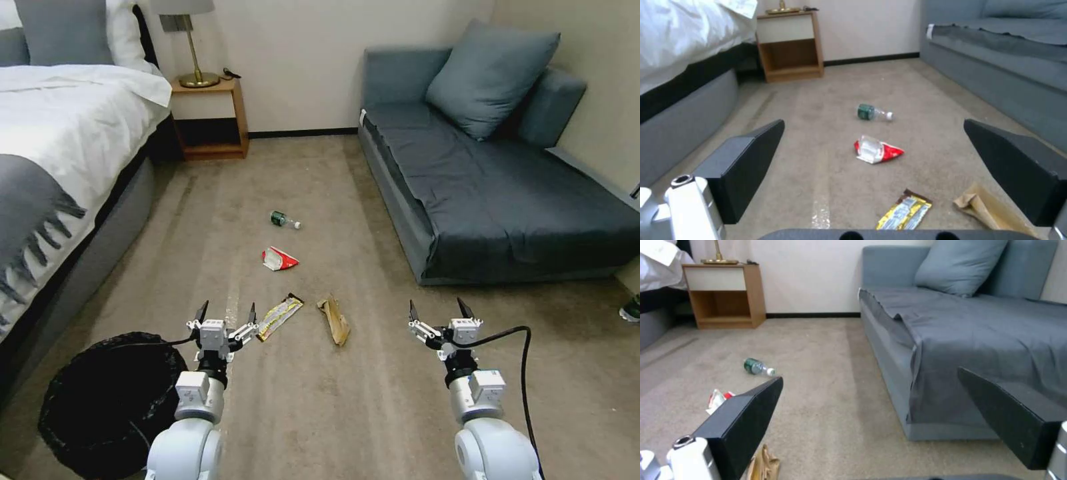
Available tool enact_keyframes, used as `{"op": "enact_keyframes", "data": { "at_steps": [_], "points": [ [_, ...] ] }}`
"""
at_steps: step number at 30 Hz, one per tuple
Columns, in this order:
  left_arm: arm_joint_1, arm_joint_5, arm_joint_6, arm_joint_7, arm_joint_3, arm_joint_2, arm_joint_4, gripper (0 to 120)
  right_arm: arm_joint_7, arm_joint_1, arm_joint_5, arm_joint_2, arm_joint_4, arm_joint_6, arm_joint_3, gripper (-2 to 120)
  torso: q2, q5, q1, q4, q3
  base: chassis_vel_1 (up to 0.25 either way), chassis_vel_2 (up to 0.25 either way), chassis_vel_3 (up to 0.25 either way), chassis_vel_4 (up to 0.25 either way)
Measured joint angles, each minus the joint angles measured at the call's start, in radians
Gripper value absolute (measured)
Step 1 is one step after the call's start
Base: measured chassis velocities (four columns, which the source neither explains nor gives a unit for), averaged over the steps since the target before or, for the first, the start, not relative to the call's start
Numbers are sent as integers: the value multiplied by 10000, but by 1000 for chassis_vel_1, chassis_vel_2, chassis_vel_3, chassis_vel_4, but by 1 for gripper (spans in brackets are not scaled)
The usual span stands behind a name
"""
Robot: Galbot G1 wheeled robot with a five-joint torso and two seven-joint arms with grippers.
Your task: Pick up the trash bin, then pick up the garbage on the floor and place it into the trash bin.
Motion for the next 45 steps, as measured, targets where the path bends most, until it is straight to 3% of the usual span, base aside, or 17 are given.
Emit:
{"op": "enact_keyframes", "data": {
  "at_steps": [37, 40, 42, 43, 45],
  "points": [
    [5, -1, -1, -4, -2, 6, -7, 100, 0, 0, 0, 0, 0, 0, -1, 100, 0, 0, 0, 0, 0, 0, 0, 0, 0],
    [234, -164, -336, -211, -192, 255, -294, 100, 20, -76, -47, 25, 33, 103, -27, 100, -1, -8, 0, -1, 1, 0, 0, 0, 0],
    [822, -592, -1275, -784, -732, 909, -1052, 100, 111, -495, -318, 201, 259, 712, -288, 100, 0, 2, 0, 1, 0, 0, 0, 0, 0],
    [822, -592, -1275, -784, -732, 909, -1052, 100, 111, -495, -318, 201, 259, 712, -288, 100, 0, 2, 0, 1, 0, 0, 0, 0, 0],
    [1348, -1158, -1953, -1441, -1248, 1525, -1742, 100, 268, -1112, -725, 449, 603, 1611, -637, 100, 2, 11, -1, 4, -2, 0, 0, 0, 0]
  ]
}}
